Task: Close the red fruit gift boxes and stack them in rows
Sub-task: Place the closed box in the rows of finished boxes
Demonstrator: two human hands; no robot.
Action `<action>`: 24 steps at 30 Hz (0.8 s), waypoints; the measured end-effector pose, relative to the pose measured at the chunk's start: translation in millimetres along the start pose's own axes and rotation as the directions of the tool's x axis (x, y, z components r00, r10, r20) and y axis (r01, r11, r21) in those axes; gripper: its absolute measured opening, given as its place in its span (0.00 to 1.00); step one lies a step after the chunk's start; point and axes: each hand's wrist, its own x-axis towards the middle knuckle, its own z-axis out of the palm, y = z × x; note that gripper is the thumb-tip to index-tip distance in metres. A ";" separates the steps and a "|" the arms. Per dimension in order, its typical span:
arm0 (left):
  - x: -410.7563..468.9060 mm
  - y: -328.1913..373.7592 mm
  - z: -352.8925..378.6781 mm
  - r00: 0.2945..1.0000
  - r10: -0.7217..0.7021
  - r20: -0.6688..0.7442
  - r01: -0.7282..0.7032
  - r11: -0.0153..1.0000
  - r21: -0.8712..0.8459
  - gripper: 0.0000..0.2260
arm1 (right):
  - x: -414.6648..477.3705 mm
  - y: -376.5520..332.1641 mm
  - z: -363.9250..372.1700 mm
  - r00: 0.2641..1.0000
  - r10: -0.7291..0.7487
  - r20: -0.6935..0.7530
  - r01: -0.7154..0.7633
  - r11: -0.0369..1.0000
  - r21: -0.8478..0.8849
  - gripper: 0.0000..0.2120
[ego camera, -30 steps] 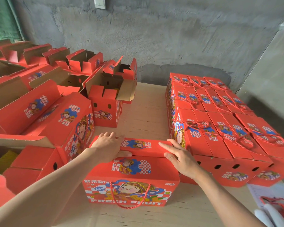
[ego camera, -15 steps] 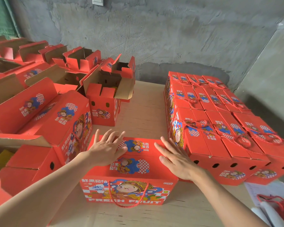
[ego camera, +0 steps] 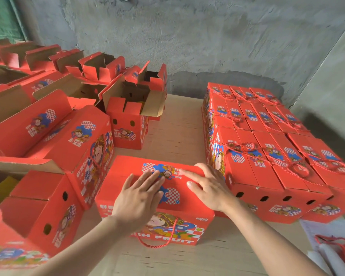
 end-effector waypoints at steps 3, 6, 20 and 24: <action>17.4 -22.7 -5.2 0.997 0.070 0.045 -0.074 0.995 0.074 0.28 | 1.3 -10.3 5.0 0.995 0.082 -0.055 -0.088 0.987 -0.136 0.21; 33.4 -45.9 -4.8 0.998 0.039 0.049 -0.046 0.989 0.142 0.30 | 0.6 -15.3 0.5 0.993 0.122 -0.003 -0.118 0.951 -0.287 0.26; 32.6 -5.3 18.7 0.892 -0.431 0.137 0.417 0.665 -0.620 0.15 | -54.4 -73.7 1.6 0.975 0.141 0.173 -0.086 0.953 -0.291 0.55; 32.2 -26.6 0.5 0.893 -0.430 0.131 0.418 0.686 -0.596 0.14 | -54.9 -97.7 13.0 0.982 0.153 0.113 -0.142 0.985 -0.100 0.52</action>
